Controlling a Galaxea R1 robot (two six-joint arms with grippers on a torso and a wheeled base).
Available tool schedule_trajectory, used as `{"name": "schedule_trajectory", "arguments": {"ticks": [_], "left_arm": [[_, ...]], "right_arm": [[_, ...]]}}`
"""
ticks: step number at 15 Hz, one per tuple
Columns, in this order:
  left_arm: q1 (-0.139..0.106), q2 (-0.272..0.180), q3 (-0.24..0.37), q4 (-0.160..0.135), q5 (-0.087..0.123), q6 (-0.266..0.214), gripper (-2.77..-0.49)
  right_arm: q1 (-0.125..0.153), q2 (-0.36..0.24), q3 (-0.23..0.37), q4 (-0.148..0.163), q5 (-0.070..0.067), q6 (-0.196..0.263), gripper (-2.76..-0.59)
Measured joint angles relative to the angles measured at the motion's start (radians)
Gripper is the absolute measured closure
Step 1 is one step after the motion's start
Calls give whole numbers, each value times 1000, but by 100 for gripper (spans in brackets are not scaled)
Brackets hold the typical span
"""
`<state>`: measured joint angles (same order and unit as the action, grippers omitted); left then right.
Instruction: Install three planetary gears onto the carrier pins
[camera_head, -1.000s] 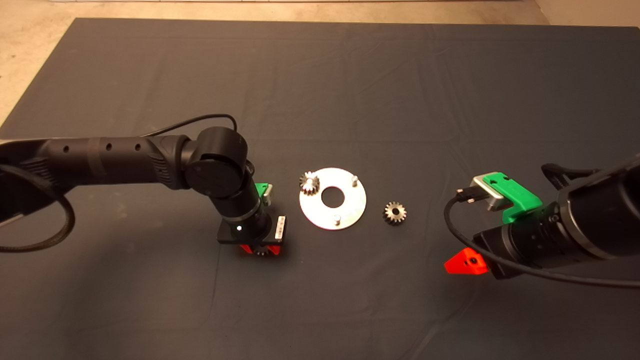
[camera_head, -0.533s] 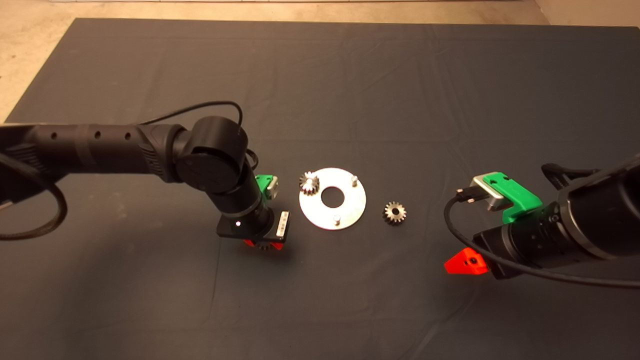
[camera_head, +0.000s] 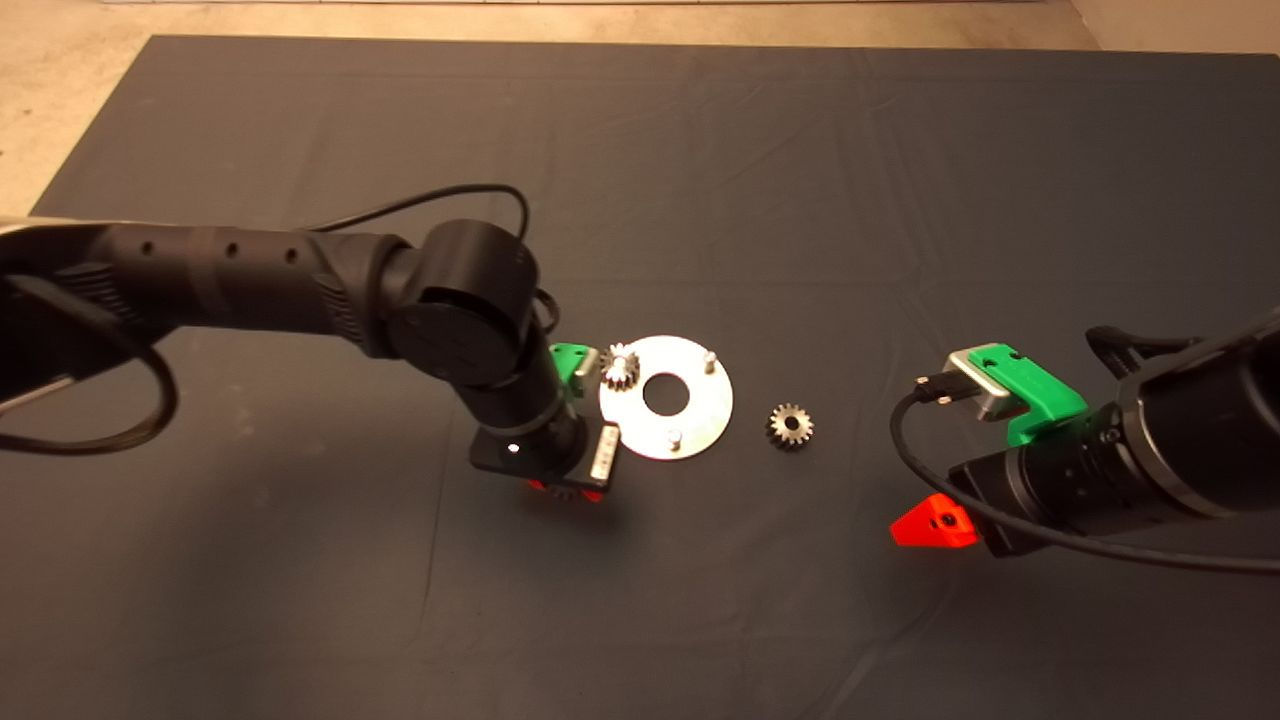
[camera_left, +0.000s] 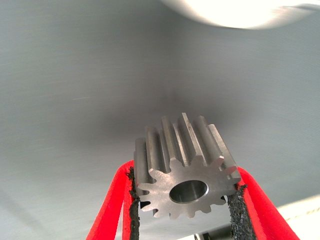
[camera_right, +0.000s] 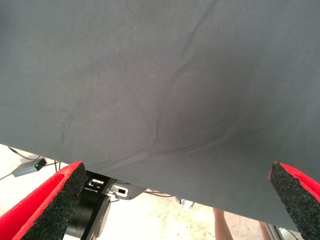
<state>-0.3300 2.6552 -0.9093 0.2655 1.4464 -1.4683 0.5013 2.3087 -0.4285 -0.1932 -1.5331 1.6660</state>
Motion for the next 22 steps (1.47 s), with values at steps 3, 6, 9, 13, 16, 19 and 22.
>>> {"name": "schedule_trajectory", "arguments": {"ticks": [3, 6, 9, 13, 16, 19, 22], "left_arm": [[0, 54, -50, -2, -6, 18, -89], [0, 90, -127, 0, 3, 85, -89], [0, 112, -156, -3, -2, 121, -89], [0, 111, -166, -3, 1, 138, -89], [0, 125, -178, -3, -1, 174, -89], [-11, 156, -219, -4, -8, 209, -89], [-64, 203, -274, -3, -18, 258, -89]], "right_arm": [[0, -3, 0, 0, 0, 0, -275], [0, -26, 0, 0, 2, 0, -275], [0, -52, 0, 0, -1, 0, -275], [0, -54, 0, 0, 1, 0, -275], [0, -63, 0, 0, -1, 0, -275], [0, -62, 0, 0, 0, 0, -275], [0, -62, 0, 0, 0, 0, -275]]}}
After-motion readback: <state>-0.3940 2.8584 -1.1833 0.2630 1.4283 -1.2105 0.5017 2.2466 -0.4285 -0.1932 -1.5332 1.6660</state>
